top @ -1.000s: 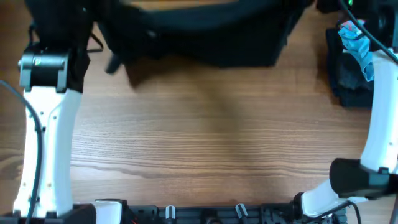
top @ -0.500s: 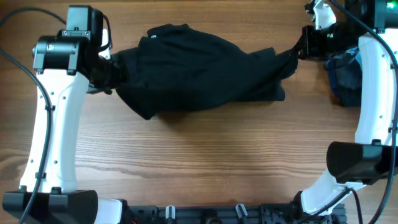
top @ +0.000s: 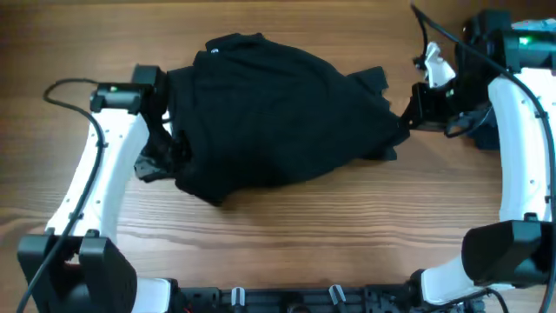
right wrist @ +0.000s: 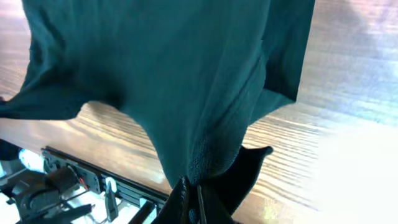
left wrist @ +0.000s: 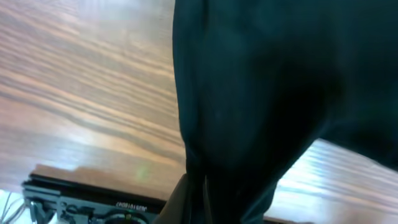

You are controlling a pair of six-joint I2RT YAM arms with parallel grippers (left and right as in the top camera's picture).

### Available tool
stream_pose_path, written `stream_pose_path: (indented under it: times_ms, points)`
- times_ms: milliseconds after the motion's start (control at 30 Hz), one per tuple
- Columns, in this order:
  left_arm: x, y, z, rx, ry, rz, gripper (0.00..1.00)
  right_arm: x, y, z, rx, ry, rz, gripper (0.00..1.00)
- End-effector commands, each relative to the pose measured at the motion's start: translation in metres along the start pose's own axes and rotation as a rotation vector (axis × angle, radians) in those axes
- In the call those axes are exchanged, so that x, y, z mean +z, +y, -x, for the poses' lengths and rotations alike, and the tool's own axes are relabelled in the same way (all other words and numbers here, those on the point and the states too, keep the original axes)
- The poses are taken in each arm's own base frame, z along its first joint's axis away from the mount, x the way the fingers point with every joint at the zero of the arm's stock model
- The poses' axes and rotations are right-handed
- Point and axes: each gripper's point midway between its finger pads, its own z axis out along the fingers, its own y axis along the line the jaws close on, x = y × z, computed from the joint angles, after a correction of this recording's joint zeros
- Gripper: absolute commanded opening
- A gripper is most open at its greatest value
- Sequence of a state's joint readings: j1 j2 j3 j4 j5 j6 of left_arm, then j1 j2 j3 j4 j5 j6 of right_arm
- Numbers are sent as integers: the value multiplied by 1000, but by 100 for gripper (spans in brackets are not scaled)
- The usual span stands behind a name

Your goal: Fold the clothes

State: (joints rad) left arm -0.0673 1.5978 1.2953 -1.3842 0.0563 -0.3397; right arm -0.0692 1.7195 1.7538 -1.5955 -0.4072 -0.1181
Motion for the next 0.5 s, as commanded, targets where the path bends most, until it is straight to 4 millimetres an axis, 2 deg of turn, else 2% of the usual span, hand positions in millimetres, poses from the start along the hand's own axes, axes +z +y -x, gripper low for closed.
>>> stream_pose_path:
  times_ms: [0,133,200,233,267,333,367,467]
  points:
    - [25,2,-22,-12,78,2,4,8,-9,-8,4,18,-24,4]
    - [55,13,-42,-25,150,32,4,15,-12,-9,8,29,-24,4]
    - [63,13,-44,-45,155,25,4,15,-13,-8,6,24,-26,5]
    - [64,12,-44,-45,155,20,11,15,-15,-8,10,25,-40,4]
    - [64,11,-43,-45,151,18,31,15,-18,-8,23,25,-55,4]
    - [65,10,-41,-57,143,16,59,14,-21,-7,30,22,-74,4]
    - [65,10,-40,-59,138,13,64,14,-21,-7,29,21,-74,4]
    - [65,9,-37,-66,127,8,62,14,-23,-7,28,20,-83,4]
